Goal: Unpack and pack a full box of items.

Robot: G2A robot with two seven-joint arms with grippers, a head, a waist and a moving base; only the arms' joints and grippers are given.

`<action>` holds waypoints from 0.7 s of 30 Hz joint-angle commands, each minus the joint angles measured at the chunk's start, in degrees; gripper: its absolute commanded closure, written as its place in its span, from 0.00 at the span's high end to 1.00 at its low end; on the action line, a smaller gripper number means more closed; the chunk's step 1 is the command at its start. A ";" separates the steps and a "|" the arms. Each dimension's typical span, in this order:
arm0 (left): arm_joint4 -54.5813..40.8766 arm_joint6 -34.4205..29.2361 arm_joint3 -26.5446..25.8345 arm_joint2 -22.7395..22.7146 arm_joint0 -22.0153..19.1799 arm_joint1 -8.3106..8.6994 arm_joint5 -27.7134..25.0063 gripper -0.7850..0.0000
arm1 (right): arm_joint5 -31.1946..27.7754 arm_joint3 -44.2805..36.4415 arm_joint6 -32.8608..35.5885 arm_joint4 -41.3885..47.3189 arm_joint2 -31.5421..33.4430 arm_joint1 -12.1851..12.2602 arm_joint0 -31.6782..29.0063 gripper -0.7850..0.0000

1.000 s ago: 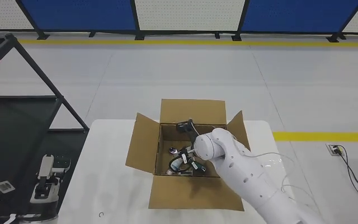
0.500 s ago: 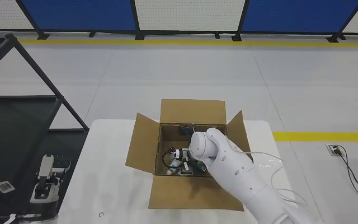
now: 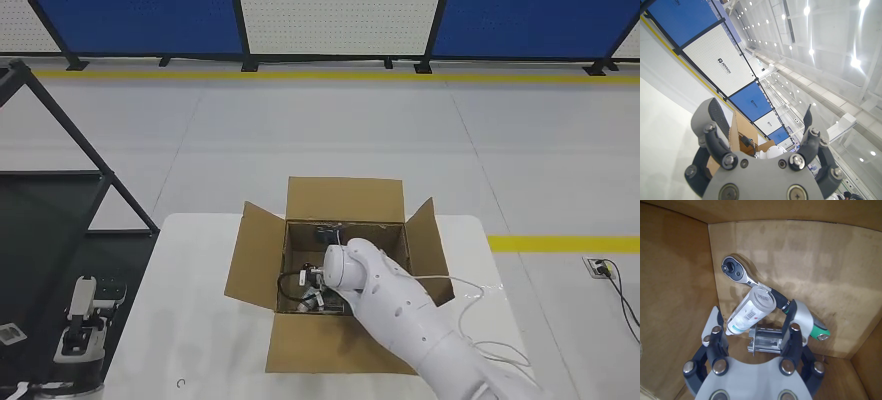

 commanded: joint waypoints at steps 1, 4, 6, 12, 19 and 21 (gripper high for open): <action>0.00 0.00 0.00 0.00 0.00 0.00 0.00 1.00 | -0.01 0.84 -0.20 0.09 0.02 -0.38 0.15 0.38; 0.00 0.00 0.00 0.00 0.00 0.00 0.00 1.00 | 0.03 1.86 -0.26 0.18 0.13 -0.84 0.34 0.25; 0.00 0.00 0.00 0.00 0.00 0.00 0.00 1.00 | -0.08 2.62 -0.36 0.32 0.36 -1.07 0.49 0.14; 0.00 0.00 0.00 0.00 0.00 0.00 0.00 1.00 | -0.81 4.04 -1.99 0.98 2.00 -1.21 1.10 0.00; 0.00 0.00 0.00 0.00 0.00 0.00 0.00 1.00 | -1.32 3.12 -3.72 2.14 6.04 0.23 1.21 0.00; 0.00 0.00 0.00 0.00 0.00 0.00 0.00 1.00 | -1.40 2.38 -3.92 2.25 7.52 1.01 0.91 0.00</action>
